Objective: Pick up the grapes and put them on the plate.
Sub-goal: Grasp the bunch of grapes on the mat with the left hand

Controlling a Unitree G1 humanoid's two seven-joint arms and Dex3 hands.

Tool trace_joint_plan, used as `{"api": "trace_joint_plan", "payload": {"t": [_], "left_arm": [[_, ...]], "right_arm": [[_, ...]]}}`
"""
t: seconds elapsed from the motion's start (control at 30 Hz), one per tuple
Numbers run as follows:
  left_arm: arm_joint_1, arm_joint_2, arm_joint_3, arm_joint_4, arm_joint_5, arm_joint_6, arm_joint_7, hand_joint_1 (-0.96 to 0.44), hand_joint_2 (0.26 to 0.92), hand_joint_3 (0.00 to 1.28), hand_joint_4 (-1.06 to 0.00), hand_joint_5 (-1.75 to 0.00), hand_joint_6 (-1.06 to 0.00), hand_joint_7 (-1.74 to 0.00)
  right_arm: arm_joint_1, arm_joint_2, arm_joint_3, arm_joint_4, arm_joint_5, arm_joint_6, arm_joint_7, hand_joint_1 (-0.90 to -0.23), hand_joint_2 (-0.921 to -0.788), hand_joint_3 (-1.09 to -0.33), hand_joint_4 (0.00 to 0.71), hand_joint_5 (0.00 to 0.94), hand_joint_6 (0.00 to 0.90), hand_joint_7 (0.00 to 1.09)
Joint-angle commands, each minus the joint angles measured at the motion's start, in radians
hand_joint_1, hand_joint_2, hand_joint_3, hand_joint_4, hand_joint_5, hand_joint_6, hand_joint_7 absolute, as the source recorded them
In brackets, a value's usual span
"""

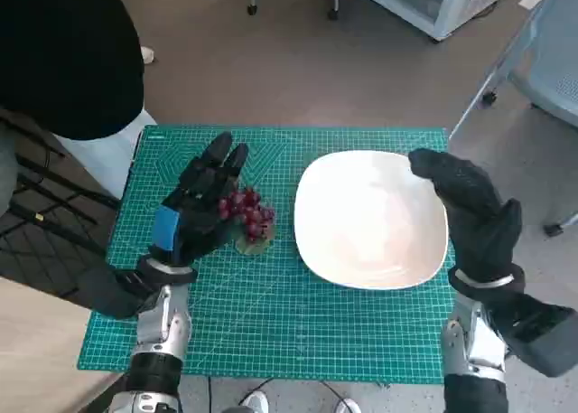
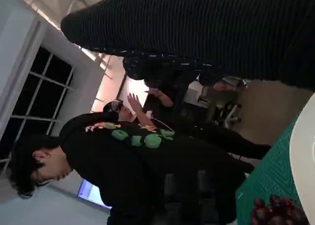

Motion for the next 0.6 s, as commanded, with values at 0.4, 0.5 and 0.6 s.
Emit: {"api": "trace_joint_plan", "payload": {"t": [0.4,0.5,0.6], "left_arm": [[-0.002,0.007,-0.001,-0.001,-0.001,-0.007,-0.009,-0.43,0.921,0.13,-0.3,0.0,-0.41,0.0],[0.0,0.007,-0.001,-0.004,-0.004,-0.003,-0.012,-0.43,0.921,0.13,-0.3,0.0,-0.41,0.0],[0.002,0.006,0.0,-0.009,-0.006,0.001,-0.013,-0.43,0.921,0.13,-0.3,0.0,-0.41,0.0]], "right_arm": [[0.013,0.002,0.001,0.004,0.009,0.018,0.007,-0.508,-0.921,-0.544,0.214,0.0,0.053,0.32],[0.013,0.0,0.0,0.003,0.01,0.02,0.009,-0.509,-0.921,-0.544,0.214,0.0,0.052,0.32],[0.013,-0.001,-0.001,0.004,0.012,0.019,0.011,-0.508,-0.921,-0.543,0.214,0.0,0.051,0.32]]}}
